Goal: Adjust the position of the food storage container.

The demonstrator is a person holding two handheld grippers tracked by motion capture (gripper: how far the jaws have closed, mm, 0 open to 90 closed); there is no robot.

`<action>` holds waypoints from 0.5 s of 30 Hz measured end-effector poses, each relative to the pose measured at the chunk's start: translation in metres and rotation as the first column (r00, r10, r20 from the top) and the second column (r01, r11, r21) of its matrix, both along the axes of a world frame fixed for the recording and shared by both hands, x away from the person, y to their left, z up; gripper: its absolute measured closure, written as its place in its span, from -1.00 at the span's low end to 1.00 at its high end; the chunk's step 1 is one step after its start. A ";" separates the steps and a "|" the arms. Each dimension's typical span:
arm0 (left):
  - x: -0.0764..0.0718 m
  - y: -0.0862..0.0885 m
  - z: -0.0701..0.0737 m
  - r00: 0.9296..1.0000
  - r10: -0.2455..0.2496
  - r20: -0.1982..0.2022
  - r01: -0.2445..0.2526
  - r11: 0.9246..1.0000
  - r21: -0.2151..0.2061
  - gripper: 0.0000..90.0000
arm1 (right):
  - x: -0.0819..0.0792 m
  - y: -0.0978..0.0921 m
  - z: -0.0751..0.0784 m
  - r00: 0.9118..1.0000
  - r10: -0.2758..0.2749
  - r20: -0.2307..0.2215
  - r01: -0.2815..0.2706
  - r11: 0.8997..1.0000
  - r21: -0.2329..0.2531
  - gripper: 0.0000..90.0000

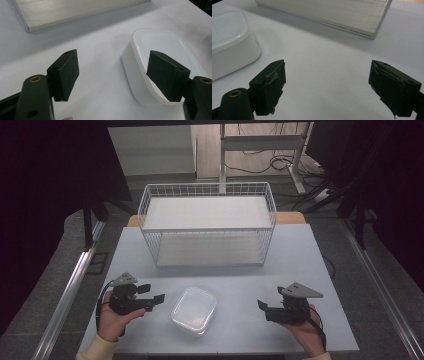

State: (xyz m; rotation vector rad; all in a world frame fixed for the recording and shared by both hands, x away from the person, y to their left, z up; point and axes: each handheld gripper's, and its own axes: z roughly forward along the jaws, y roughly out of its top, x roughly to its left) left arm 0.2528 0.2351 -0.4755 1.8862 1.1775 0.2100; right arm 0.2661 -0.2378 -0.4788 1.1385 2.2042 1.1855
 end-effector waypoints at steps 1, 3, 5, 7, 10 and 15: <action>0.000 0.000 0.001 1.000 0.002 0.000 -0.002 1.000 -0.004 -0.44 | 0.000 0.000 0.000 1.000 -0.003 0.000 0.003 1.000 0.002 -0.68; -0.001 0.002 0.002 1.000 0.003 0.004 -0.003 1.000 -0.004 -0.44 | 0.000 -0.002 0.001 1.000 -0.010 0.006 0.010 1.000 0.008 -0.68; -0.001 0.002 0.003 1.000 0.003 0.007 -0.003 1.000 -0.005 -0.44 | 0.000 -0.003 0.002 1.000 -0.014 0.009 0.014 1.000 0.010 -0.67; -0.002 0.002 0.004 1.000 0.004 0.009 -0.004 1.000 -0.008 -0.44 | -0.001 -0.003 0.003 1.000 -0.018 0.010 0.018 1.000 0.011 -0.66; -0.003 0.002 0.006 1.000 -0.001 0.014 0.001 1.000 -0.012 -0.44 | -0.001 -0.003 0.005 1.000 -0.020 0.013 0.020 1.000 0.015 -0.64; -0.003 0.003 0.007 1.000 -0.004 0.018 0.004 1.000 -0.012 -0.44 | -0.001 -0.002 0.004 1.000 -0.017 0.003 0.017 1.000 0.015 -0.63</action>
